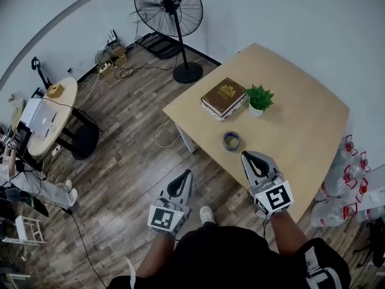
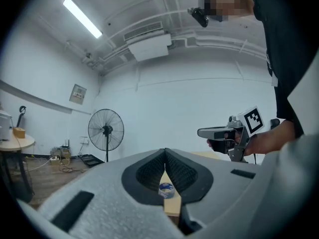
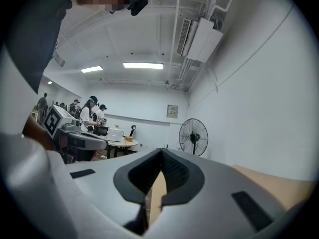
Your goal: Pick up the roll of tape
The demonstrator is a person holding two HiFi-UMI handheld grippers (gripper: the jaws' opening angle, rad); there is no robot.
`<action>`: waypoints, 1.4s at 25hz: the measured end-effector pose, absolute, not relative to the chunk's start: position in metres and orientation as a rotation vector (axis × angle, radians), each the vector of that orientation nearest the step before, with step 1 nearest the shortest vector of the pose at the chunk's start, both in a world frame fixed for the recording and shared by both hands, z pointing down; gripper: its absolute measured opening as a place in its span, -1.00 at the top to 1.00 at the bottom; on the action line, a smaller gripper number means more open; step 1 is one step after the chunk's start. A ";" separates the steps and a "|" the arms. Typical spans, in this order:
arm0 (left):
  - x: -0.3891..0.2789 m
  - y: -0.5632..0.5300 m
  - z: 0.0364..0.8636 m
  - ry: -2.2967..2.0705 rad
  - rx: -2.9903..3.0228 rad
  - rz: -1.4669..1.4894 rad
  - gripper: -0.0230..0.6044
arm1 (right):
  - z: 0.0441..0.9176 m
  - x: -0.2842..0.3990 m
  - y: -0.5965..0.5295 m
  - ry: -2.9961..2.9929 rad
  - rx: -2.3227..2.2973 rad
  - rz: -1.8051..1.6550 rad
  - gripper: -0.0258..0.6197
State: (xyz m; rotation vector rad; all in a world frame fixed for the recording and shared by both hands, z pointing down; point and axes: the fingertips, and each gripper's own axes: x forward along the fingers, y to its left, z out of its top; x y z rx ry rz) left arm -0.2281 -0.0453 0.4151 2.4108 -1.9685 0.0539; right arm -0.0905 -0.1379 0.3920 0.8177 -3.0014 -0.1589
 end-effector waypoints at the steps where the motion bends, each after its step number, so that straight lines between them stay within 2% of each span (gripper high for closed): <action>1: -0.233 -0.054 0.413 -1.955 2.428 0.060 0.91 | 0.390 -0.096 -0.143 -2.996 0.843 -0.170 0.93; 12: -0.260 -0.130 0.403 -1.818 2.618 0.062 0.91 | 0.393 -0.124 -0.189 -2.933 1.040 -0.135 0.93; 26: -0.223 -0.213 0.450 -1.642 2.705 0.367 0.91 | 0.398 -0.116 -0.258 -2.929 1.122 -0.115 0.93; 27: -0.216 -0.217 0.455 -1.605 2.724 0.396 0.87 | 0.397 -0.115 -0.263 -2.933 1.120 -0.114 0.93; 35: -0.166 -0.239 0.515 -1.331 2.791 0.723 0.11 | 0.402 -0.103 -0.281 -2.935 1.104 -0.085 0.93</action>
